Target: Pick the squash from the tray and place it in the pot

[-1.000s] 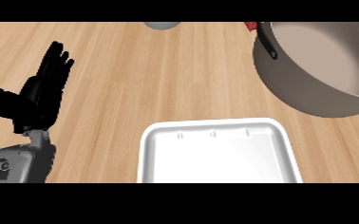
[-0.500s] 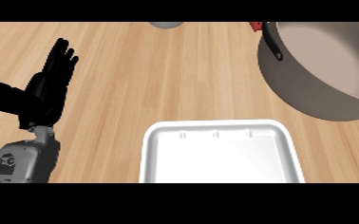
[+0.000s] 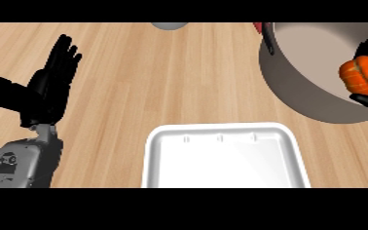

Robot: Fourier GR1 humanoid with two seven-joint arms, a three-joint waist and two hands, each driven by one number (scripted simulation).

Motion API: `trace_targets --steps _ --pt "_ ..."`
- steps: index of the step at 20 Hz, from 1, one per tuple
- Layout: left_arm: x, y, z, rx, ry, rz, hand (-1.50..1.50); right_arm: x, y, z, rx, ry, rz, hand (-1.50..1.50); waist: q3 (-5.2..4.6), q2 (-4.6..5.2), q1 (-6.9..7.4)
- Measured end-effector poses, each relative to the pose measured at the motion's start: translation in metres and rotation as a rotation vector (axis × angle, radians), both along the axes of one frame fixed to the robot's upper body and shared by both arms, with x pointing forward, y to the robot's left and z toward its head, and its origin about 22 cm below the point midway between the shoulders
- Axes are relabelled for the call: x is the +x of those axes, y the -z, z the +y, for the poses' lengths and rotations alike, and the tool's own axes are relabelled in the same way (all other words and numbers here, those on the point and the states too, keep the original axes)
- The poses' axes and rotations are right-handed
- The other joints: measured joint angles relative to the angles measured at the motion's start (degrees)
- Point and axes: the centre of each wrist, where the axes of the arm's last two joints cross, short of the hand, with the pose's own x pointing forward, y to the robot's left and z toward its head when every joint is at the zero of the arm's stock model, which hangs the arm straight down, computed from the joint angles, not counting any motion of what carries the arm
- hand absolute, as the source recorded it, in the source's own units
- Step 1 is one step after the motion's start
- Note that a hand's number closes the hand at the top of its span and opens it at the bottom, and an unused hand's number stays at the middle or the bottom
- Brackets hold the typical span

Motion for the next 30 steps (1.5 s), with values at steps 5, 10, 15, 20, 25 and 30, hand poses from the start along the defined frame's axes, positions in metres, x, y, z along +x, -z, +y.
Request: trace_targets --steps 5,10,15,20,25,30 --pt "-0.002 0.008 0.001 0.001 0.009 -0.002 0.0 0.009 0.01 -0.001 -0.061 0.029 0.132 -1.5 -0.72 -0.22 0.07" --pt "-0.002 0.006 -0.003 0.005 0.019 -0.004 0.0 0.012 0.015 0.0 -0.081 -0.007 0.277 -1.5 -1.15 -0.36 0.35" --pt "-0.002 0.004 -0.004 0.0 0.021 -0.009 0.0 0.013 0.016 -0.002 0.031 -0.029 0.362 -1.5 -1.23 -0.36 0.22" --pt "-0.001 0.004 -0.004 -0.003 0.021 -0.012 0.0 0.015 0.009 -0.007 0.185 -0.006 0.414 -1.5 -1.0 -0.01 0.05" --pt "-0.002 0.005 -0.005 -0.005 0.02 -0.011 0.0 0.017 0.004 -0.012 0.365 0.017 0.456 -1.5 -0.16 0.67 0.76" --pt "0.0 0.003 -0.006 -0.01 0.027 -0.017 0.0 0.015 -0.007 -0.023 0.481 0.027 0.476 -1.5 0.43 1.36 1.48"
